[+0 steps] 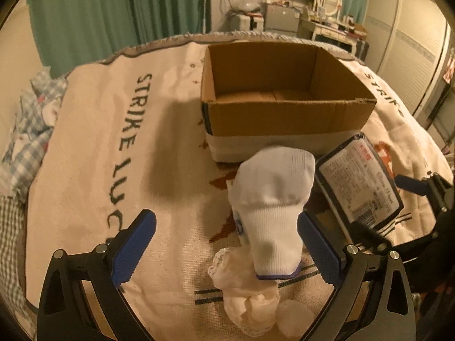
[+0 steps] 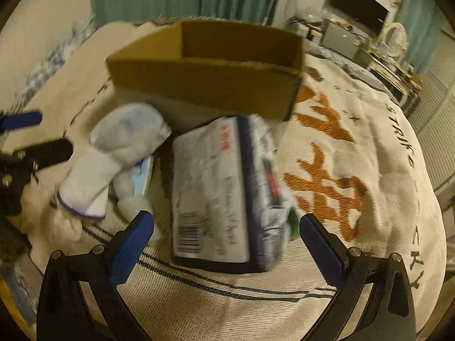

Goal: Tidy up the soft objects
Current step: 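Grasp the white sock with the left gripper while the right grasps the dark tissue pack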

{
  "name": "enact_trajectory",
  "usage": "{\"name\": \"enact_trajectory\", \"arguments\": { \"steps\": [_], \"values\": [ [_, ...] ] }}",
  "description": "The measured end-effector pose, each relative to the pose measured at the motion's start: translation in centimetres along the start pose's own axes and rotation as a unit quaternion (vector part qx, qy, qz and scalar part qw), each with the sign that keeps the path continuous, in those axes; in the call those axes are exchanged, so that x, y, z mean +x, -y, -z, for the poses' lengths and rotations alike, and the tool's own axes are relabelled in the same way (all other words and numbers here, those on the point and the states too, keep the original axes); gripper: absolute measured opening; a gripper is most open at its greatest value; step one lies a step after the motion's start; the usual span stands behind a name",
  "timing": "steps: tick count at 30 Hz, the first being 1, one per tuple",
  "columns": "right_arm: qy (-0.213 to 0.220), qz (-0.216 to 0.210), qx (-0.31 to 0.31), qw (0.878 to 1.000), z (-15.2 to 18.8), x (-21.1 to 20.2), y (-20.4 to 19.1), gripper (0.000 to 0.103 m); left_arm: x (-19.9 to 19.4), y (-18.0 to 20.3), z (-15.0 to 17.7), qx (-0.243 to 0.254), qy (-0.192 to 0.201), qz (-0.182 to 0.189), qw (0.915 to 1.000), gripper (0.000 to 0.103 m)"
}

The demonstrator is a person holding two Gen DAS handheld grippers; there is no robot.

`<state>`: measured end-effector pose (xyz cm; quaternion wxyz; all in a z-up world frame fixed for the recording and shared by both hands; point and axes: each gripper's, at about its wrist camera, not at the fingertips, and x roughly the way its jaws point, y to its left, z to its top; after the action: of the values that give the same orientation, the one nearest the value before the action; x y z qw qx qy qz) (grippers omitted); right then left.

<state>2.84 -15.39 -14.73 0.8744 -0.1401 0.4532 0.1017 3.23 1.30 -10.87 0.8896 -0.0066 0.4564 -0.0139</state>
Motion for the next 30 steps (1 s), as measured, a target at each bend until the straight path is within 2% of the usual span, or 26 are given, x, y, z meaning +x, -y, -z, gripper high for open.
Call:
{"name": "enact_trajectory", "arguments": {
  "steps": [4, 6, 11, 14, 17, 19, 20, 21, 22, 24, 27, 30],
  "values": [
    [-0.005, 0.004, -0.029, 1.000, 0.5, 1.4, -0.7, 0.100, 0.8, 0.9, -0.1, 0.013, -0.009, 0.007, 0.9999, 0.100],
    [-0.015, 0.008, -0.031, 0.999, 0.8, 1.9, -0.3, 0.092, 1.1, 1.6, 0.0, 0.026, -0.014, 0.012, 0.9995, 0.096],
    [-0.014, -0.020, -0.018, 1.000, 0.6, 1.4, 1.2, 0.069, 2.4, 2.9, -0.4, 0.040, -0.024, 0.019, 0.9987, 0.096],
    [-0.006, -0.045, -0.008, 0.999, 0.8, 0.6, 2.2, 0.062, 3.0, 3.0, -1.0, 0.033, -0.017, 0.016, 0.9992, 0.096],
    [0.000, -0.058, -0.005, 0.998, 0.7, -0.2, 3.0, 0.059, 4.2, 3.1, -1.6, 0.031, -0.018, 0.019, 0.9992, 0.096],
    [0.006, -0.063, -0.003, 0.998, 0.7, -0.9, 3.2, 0.059, 5.6, 3.3, -1.5, 0.032, -0.030, 0.012, 0.9990, 0.087],
    [0.009, -0.066, -0.002, 0.998, 0.7, -1.2, 3.4, 0.059, 6.0, 3.2, -1.3, 0.030, -0.039, 0.013, 0.9987, 0.074],
    [0.011, -0.068, -0.003, 0.998, 0.6, -1.5, 3.3, 0.059, 6.6, 3.1, -1.2, 0.026, -0.052, 0.018, 0.9982, 0.068],
    [0.012, -0.069, -0.003, 0.998, 0.6, -1.8, 2.9, 0.059, 6.9, 3.0, -1.0, 0.019, -0.056, 0.020, 0.9981, 0.068],
    [0.014, -0.074, -0.003, 0.997, 0.4, -2.0, 2.9, 0.058, 6.5, 3.0, -0.8, 0.028, -0.046, 0.023, 0.9983, 0.058],
    [0.020, -0.078, -0.004, 0.997, 0.2, -2.6, 3.0, 0.058, 5.4, 2.5, -0.9, 0.030, -0.043, 0.036, 0.9980, 0.050],
    [0.036, -0.072, -0.006, 0.997, -0.5, -4.4, 3.7, 0.058, 3.3, 1.5, -1.4, 0.010, -0.041, 0.061, 0.9973, 0.049]
  ]
}}
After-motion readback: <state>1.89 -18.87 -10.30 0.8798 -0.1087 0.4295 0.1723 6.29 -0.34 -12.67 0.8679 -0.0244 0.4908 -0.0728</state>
